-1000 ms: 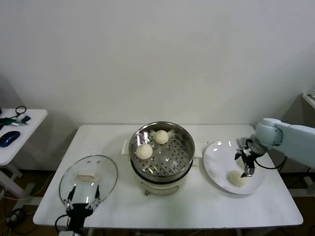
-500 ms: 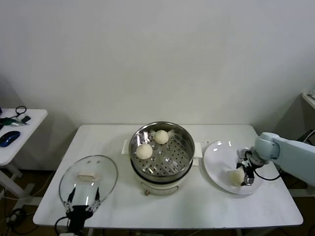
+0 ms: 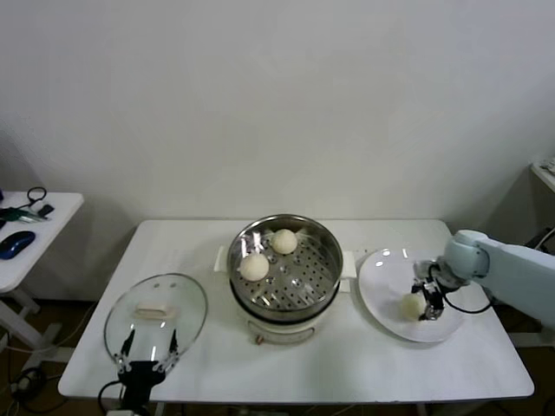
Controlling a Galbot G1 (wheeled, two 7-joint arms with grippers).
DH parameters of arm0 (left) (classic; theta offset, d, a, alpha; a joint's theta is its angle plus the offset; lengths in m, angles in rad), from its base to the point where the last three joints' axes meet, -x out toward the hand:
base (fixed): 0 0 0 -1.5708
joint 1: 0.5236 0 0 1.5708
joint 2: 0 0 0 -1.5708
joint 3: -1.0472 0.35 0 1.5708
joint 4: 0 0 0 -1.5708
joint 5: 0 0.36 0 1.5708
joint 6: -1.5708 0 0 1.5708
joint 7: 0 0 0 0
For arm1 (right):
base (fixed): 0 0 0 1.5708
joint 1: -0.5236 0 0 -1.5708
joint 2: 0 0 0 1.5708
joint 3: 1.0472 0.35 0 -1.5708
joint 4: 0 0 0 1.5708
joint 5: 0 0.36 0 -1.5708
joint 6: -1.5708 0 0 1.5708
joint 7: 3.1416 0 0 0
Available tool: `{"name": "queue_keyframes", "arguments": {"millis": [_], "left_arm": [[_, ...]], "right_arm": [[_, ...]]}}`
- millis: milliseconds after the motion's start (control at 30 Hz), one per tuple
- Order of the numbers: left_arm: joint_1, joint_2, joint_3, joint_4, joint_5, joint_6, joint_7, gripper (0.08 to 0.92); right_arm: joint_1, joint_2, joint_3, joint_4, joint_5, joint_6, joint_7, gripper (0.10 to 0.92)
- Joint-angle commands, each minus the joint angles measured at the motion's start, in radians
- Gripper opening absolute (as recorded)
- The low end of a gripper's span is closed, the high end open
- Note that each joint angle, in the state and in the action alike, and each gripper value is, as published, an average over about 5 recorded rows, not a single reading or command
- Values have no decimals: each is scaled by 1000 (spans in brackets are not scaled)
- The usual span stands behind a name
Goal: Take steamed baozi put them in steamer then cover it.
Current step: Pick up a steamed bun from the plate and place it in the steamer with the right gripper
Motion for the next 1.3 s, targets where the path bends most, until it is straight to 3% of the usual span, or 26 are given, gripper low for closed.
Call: {"name": "queue_keyframes", "arguments": {"millis": [33,300,600,867,1300], "left_arm": [[1,2,1,-1,1,1,0,823],[8,6,-2,-13,6,7,4,823],[9,0,0,-21,8,9,4,823],[17,0,-5,-28,3,5,1,823],[32,-1,-12,-28,-12,-6,-6,823]], "right_arm": [[420,97,-198,16,11,241,-104,687],[764,354,-240,103,112,565,-194,687],[645,518,-172,413,-43,578,-151,687],[493,642,-209,356,-164,552,-121,687],[326,696,-223,231,-245,541,-104,687]]}}
